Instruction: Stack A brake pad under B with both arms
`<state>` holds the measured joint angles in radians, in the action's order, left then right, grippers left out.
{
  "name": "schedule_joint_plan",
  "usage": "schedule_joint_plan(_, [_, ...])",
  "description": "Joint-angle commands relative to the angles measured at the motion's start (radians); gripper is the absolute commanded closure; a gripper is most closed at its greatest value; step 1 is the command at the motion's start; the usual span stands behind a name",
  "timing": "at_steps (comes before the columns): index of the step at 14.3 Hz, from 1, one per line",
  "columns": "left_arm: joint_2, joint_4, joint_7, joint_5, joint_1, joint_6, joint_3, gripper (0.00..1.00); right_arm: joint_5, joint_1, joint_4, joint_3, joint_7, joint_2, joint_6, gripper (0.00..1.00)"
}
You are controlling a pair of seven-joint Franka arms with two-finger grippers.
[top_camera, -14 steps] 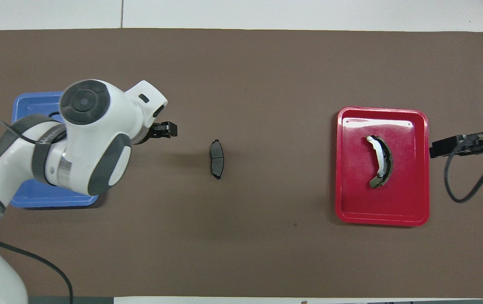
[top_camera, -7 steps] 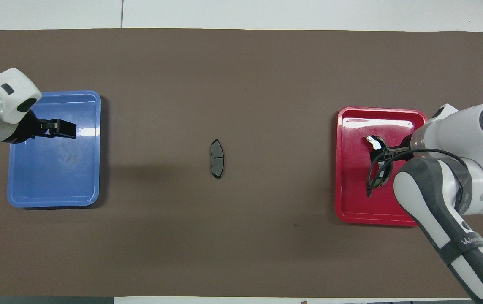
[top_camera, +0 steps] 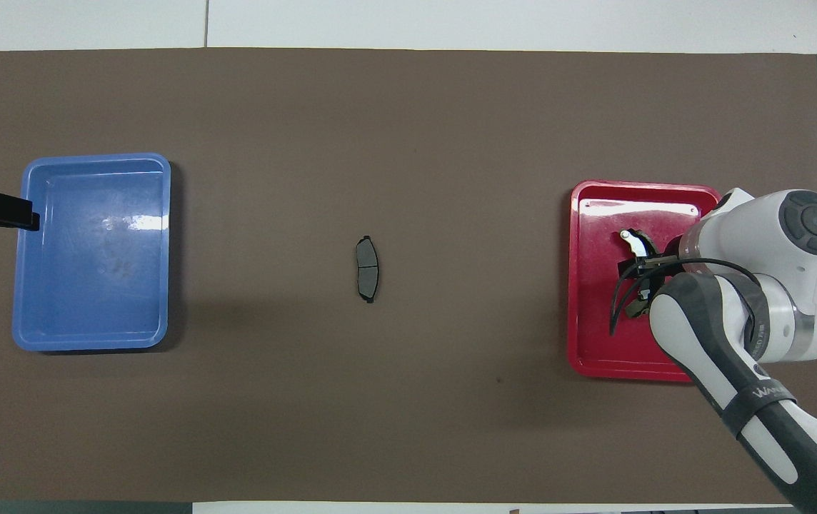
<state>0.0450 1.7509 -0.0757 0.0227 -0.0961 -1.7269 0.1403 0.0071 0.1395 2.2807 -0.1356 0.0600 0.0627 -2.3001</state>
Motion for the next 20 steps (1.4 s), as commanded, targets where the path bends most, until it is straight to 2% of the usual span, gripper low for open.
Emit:
schedule_joint_plan(1, [-0.013,-0.056,-0.013,0.002,0.025,0.076,-0.01,0.0,-0.01,-0.029,0.022,0.005,0.021,0.003,-0.041,0.14])
schedule_joint_plan(6, [-0.01,-0.076,-0.013,-0.021,0.041,0.096,-0.002,0.0,-0.01,-0.041,0.031,0.005,0.023,0.028,-0.064,0.2])
schedule_joint_plan(10, [-0.011,-0.087,-0.012,-0.02,0.047,0.115,-0.001,0.0,-0.012,-0.038,0.031,0.005,0.021,0.039,-0.079,0.3])
schedule_joint_plan(13, [-0.008,-0.088,-0.003,-0.015,0.041,0.119,-0.007,0.0,-0.012,-0.038,0.031,0.005,0.023,0.039,-0.079,0.48])
schedule_joint_plan(15, [-0.004,-0.082,0.001,-0.013,0.056,0.121,-0.022,0.0,-0.012,-0.038,0.025,0.005,0.021,0.04,-0.068,0.68])
schedule_joint_plan(17, [-0.002,-0.088,0.004,-0.015,0.108,0.133,-0.1,0.0,-0.012,-0.035,-0.016,0.007,0.02,0.045,-0.026,0.87])
schedule_joint_plan(18, [-0.002,-0.088,0.007,-0.015,0.124,0.133,-0.134,0.0,-0.012,-0.031,-0.079,0.007,0.021,0.055,0.044,0.91])
schedule_joint_plan(20, [-0.002,-0.088,0.034,-0.02,0.125,0.133,-0.162,0.0,-0.003,0.004,-0.237,0.014,0.017,0.072,0.222,0.91])
